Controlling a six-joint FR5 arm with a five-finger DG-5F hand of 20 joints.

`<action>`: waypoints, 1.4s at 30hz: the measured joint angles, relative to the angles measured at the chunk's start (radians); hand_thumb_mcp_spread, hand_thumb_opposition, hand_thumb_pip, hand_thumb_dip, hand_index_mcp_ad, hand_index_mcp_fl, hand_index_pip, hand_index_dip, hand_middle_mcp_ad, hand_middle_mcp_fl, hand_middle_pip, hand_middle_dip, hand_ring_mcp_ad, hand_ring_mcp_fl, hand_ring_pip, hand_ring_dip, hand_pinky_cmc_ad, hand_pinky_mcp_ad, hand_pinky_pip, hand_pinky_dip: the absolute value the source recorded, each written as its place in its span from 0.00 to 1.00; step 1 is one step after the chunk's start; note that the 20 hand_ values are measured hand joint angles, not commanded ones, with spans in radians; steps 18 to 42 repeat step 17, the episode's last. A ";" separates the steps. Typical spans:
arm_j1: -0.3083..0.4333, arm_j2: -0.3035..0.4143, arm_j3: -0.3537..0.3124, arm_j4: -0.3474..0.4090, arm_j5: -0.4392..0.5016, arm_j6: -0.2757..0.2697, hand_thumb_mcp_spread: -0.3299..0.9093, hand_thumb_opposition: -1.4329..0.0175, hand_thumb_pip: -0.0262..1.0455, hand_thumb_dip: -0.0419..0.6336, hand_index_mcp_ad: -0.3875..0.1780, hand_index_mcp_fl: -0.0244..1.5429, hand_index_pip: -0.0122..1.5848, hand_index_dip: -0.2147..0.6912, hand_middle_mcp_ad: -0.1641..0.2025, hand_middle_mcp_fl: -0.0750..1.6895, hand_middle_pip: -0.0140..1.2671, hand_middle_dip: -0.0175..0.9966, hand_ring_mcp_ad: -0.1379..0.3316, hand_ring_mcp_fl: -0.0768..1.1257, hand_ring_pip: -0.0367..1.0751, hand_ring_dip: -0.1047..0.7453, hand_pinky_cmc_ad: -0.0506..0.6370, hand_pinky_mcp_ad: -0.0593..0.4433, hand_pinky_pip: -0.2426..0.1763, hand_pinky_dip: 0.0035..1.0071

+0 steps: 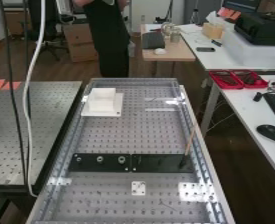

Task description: Grab the drill bit and place it in the clear container

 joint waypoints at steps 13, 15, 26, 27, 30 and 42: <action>-0.004 -0.007 0.010 -0.001 -0.006 -0.001 0.47 0.50 0.16 0.12 0.64 0.26 0.06 0.54 0.74 0.26 0.13 0.21 0.84 0.16 0.17 0.23 0.62 0.60 0.47 0.32; -0.006 -0.009 0.013 -0.004 -0.007 -0.001 0.47 0.50 0.16 0.12 0.64 0.26 0.06 0.54 0.74 0.26 0.13 0.21 0.86 0.16 0.17 0.23 0.62 0.61 0.47 0.32; -0.007 -0.010 0.014 -0.006 -0.007 -0.001 0.47 0.50 0.16 0.12 0.64 0.26 0.06 0.54 0.74 0.26 0.13 0.21 0.86 0.16 0.17 0.23 0.62 0.61 0.47 0.32; -0.007 -0.010 0.014 -0.006 -0.007 -0.001 0.47 0.50 0.16 0.12 0.64 0.26 0.06 0.54 0.74 0.26 0.13 0.21 0.86 0.16 0.17 0.23 0.62 0.61 0.47 0.32; -0.007 -0.010 0.014 -0.006 -0.007 -0.001 0.47 0.50 0.16 0.12 0.64 0.26 0.06 0.54 0.74 0.26 0.13 0.21 0.86 0.16 0.17 0.23 0.62 0.61 0.47 0.32; -0.007 -0.010 0.014 -0.006 -0.007 -0.001 0.47 0.50 0.16 0.12 0.64 0.26 0.06 0.54 0.74 0.26 0.13 0.21 0.86 0.16 0.17 0.23 0.62 0.61 0.47 0.32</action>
